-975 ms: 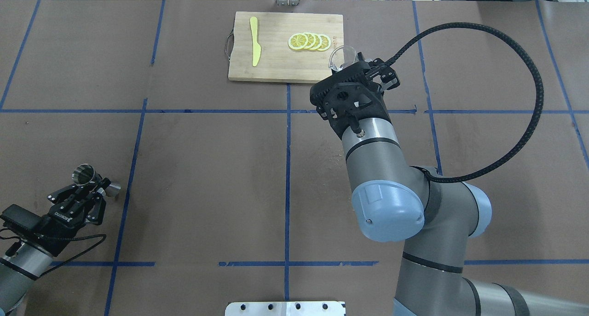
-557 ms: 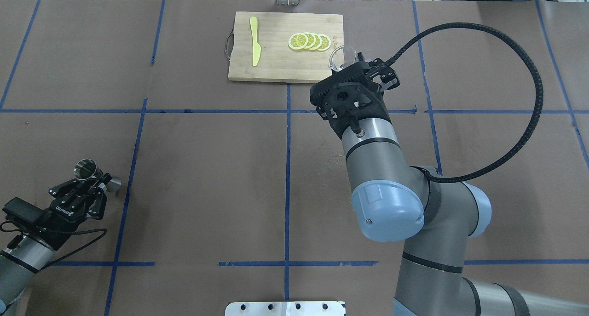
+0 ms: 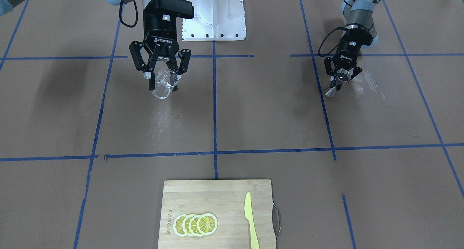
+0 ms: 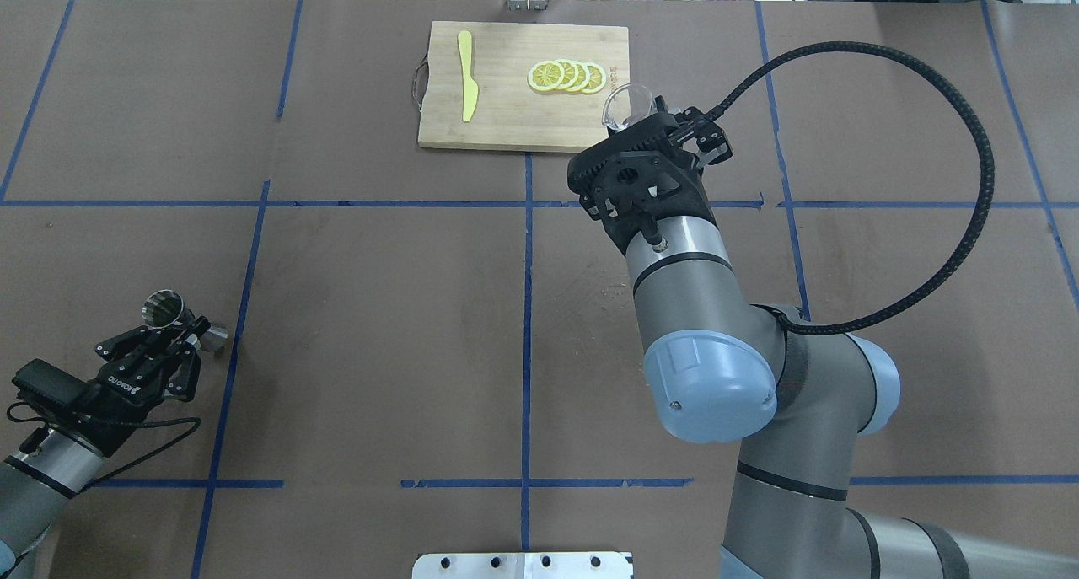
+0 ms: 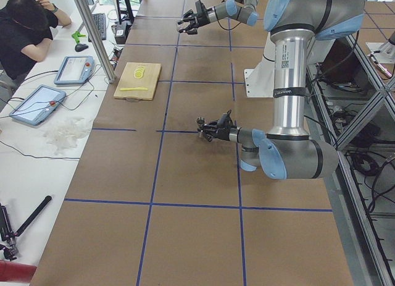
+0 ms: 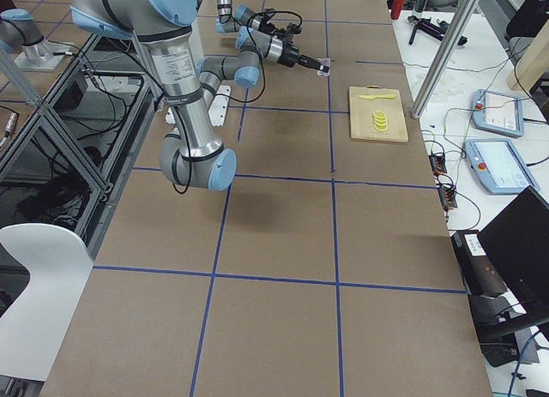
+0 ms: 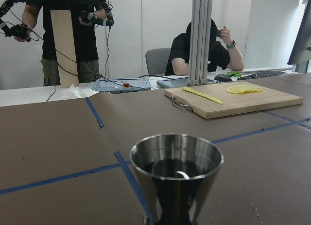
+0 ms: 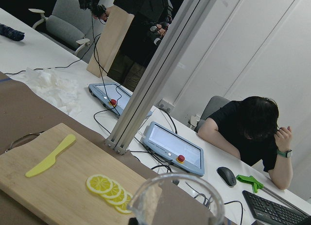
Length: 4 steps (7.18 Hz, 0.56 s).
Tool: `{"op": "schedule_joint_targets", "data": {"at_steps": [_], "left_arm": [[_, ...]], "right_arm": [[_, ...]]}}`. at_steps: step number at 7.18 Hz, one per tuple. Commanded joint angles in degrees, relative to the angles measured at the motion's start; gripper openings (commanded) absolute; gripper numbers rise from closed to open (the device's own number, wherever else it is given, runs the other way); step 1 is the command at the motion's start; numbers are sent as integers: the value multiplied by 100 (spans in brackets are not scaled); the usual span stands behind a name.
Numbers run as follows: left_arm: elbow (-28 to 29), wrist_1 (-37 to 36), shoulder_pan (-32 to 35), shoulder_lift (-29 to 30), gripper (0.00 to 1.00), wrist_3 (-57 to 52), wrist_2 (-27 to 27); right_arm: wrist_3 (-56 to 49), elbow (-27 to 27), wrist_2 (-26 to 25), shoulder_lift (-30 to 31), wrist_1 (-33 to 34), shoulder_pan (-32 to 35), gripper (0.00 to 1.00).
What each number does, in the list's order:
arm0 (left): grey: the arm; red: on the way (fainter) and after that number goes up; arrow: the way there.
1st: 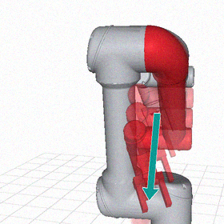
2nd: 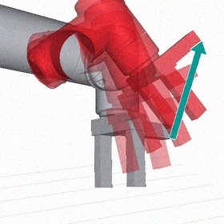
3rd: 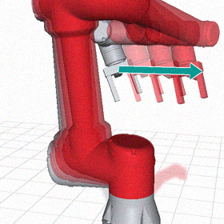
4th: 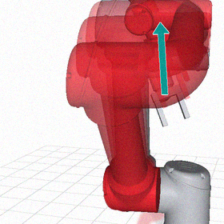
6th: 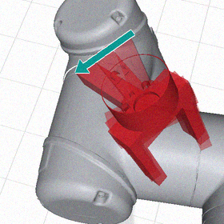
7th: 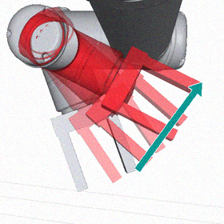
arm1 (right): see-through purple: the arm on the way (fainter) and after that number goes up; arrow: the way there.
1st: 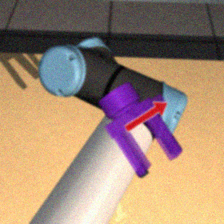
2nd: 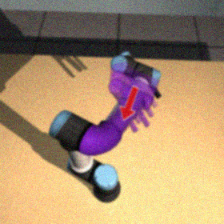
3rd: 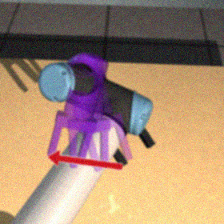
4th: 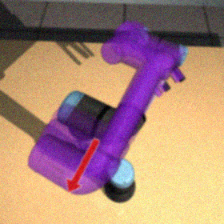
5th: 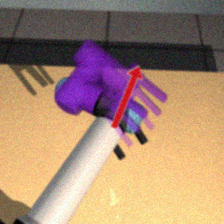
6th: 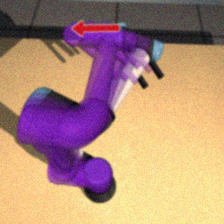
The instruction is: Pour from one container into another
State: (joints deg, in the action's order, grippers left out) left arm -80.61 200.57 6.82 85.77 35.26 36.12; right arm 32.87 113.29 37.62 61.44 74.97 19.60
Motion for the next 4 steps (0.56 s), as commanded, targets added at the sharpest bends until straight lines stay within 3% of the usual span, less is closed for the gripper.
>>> {"op": "schedule_joint_targets", "data": {"at_steps": [1,4], "left_arm": [[2,0,4,36,14,16,53],[37,0,4,36,21,16,62]], "right_arm": [[0,0,0,0,0,0,0],[0,0,0,9,0,0,0]]}}
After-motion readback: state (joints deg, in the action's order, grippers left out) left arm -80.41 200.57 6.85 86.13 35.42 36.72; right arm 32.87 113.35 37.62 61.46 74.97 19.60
